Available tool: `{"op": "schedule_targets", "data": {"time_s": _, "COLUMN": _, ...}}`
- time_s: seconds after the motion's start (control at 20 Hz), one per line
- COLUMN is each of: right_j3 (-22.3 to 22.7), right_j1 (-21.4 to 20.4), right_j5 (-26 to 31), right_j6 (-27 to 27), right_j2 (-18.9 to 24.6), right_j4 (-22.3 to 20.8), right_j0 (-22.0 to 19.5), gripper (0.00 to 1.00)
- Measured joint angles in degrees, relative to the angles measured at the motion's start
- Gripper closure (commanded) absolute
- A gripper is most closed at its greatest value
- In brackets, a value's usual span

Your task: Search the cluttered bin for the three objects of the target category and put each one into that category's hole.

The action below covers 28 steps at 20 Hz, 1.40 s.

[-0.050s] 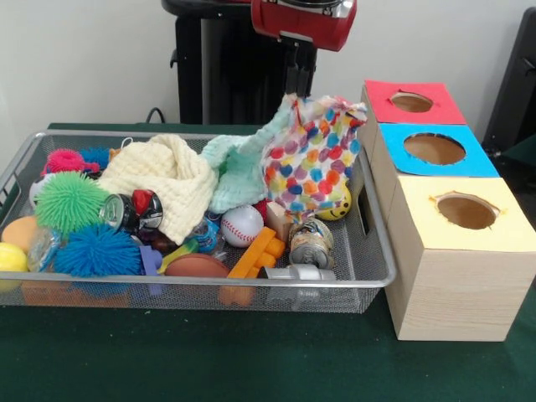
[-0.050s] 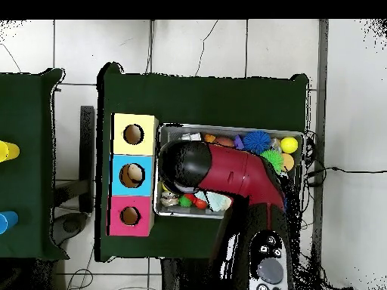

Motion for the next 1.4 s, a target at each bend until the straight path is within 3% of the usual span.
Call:
{"op": "schedule_targets", "data": {"time_s": 1.0, "right_j3": 0.1, "right_j1": 0.2, "right_j5": -0.1, "right_j6": 0.0, "right_j2": 1.1, "right_j4": 1.8, "right_j0": -0.3, "gripper": 0.0}}
{"op": "schedule_targets", "data": {"time_s": 1.4, "right_j3": -1.5, "right_j1": 5.3, "right_j5": -2.0, "right_j6": 0.0, "right_j2": 1.1, "right_j4": 1.8, "right_j0": 0.4, "gripper": 0.0}}
